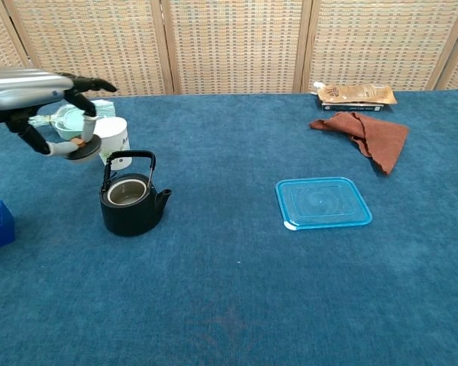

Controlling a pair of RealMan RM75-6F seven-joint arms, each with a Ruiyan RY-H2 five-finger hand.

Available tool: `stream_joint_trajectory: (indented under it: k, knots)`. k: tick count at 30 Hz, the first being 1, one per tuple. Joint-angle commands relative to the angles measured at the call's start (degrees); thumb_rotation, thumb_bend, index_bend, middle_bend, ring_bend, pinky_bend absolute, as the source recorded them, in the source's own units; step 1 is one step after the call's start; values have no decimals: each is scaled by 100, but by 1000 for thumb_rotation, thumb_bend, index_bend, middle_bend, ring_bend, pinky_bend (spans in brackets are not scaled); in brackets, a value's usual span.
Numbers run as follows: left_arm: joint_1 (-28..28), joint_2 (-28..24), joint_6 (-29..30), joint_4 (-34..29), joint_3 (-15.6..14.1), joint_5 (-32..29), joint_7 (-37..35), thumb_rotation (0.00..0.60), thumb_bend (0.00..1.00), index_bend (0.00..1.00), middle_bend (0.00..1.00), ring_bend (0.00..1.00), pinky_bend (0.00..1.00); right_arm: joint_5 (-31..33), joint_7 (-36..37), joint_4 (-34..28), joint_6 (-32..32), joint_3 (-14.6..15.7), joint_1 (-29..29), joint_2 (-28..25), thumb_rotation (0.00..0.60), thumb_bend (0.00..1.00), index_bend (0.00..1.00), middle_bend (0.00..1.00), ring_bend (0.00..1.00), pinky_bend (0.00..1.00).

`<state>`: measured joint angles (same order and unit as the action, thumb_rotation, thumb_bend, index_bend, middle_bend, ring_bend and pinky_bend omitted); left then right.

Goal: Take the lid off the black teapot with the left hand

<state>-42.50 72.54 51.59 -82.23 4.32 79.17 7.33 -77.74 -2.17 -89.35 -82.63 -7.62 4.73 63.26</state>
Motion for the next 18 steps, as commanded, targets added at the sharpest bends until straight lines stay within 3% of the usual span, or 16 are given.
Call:
stream_joint_trajectory:
  k: [1, 8, 14, 15, 17, 18]
  knots:
    - [144, 133, -126, 518, -142, -137, -282, 600, 450, 573, 0, 0, 0, -1, -21, -14, 13, 8, 5, 4, 600, 0, 0, 0, 0, 0]
    - [267, 683, -315, 1416, -310, -90, -846, 600, 450, 572, 0, 0, 0, -8, -102, -49, 21, 18, 20, 24, 600, 0, 0, 0, 0, 0]
    - [326, 987, -326, 1827, -340, -64, -963, 600, 450, 565, 0, 0, 0, 45, -83, -22, 56, 7, 24, 27, 600, 0, 0, 0, 0, 0]
    - [329, 1013, -351, 1858, -335, -89, -944, 600, 450, 540, 0, 0, 0, 49, -76, -19, 57, 6, 23, 25, 600, 0, 0, 0, 0, 0]
    - [338, 1056, -397, 1883, -309, -164, -887, 600, 449, 395, 0, 0, 0, 59, -55, -22, 61, 3, 20, 18, 600, 0, 0, 0, 0, 0]
    - [342, 1063, -406, 1877, -298, -187, -877, 600, 441, 271, 0, 0, 0, 61, -51, -23, 62, 3, 19, 15, 600, 0, 0, 0, 0, 0]
